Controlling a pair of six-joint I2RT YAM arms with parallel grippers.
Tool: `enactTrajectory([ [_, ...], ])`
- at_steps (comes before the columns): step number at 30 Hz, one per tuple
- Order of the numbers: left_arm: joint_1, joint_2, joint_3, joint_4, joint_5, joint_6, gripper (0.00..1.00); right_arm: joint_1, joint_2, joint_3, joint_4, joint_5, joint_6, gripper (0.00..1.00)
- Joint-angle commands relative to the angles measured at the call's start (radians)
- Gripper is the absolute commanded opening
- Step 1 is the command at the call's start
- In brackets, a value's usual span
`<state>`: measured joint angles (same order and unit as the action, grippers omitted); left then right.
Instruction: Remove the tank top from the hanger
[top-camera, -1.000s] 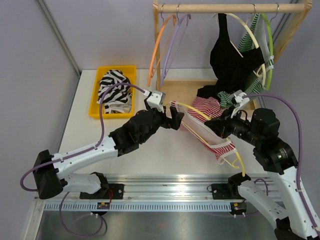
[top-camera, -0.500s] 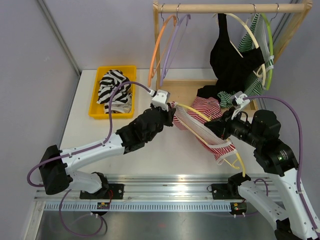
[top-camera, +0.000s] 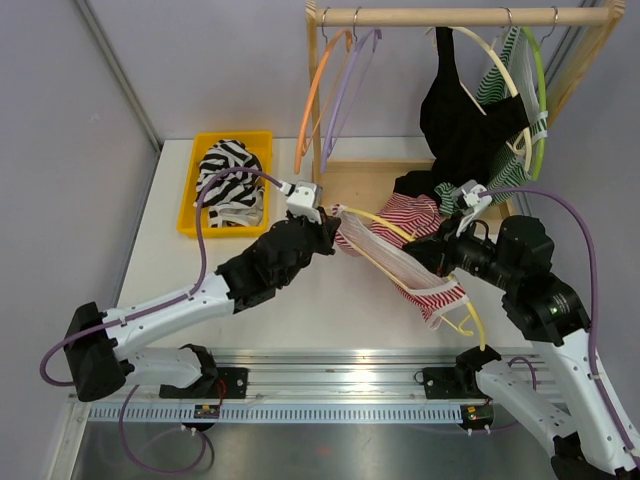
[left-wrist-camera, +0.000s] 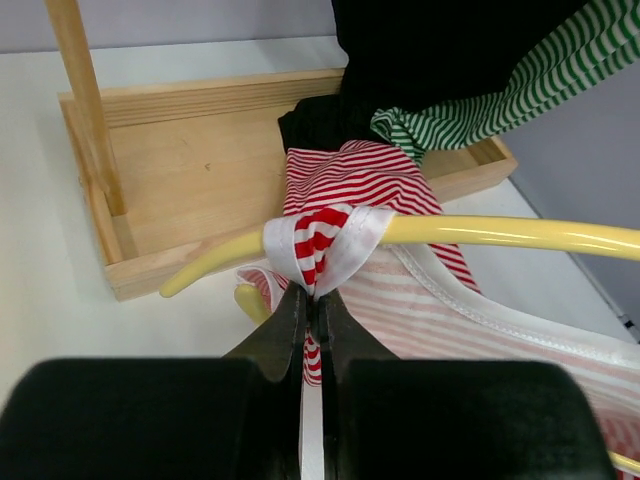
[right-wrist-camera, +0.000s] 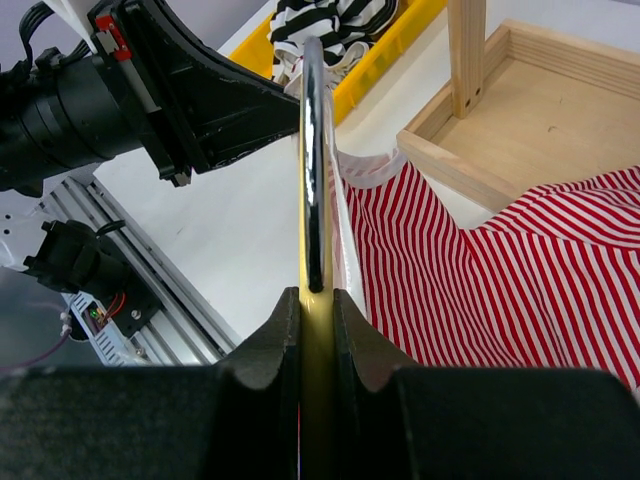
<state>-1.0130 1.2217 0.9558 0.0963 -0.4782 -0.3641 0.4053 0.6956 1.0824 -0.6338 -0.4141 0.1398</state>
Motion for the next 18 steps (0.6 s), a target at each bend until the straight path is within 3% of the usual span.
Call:
enactTrajectory([
  [1,0.137,-0.057,-0.025,0.02,-0.084,-0.099,0.0,-0.002,-0.01,0.013,0.02,0.044,0.014,0.0],
  [10,0.264,-0.037,-0.046,0.042,0.001,-0.145,0.0,-0.003,0.002,0.008,0.011,0.049,0.007,0.0],
  [18,0.281,-0.09,-0.097,0.072,0.139,-0.167,0.0,0.0,0.016,0.004,0.016,0.043,0.006,0.0],
])
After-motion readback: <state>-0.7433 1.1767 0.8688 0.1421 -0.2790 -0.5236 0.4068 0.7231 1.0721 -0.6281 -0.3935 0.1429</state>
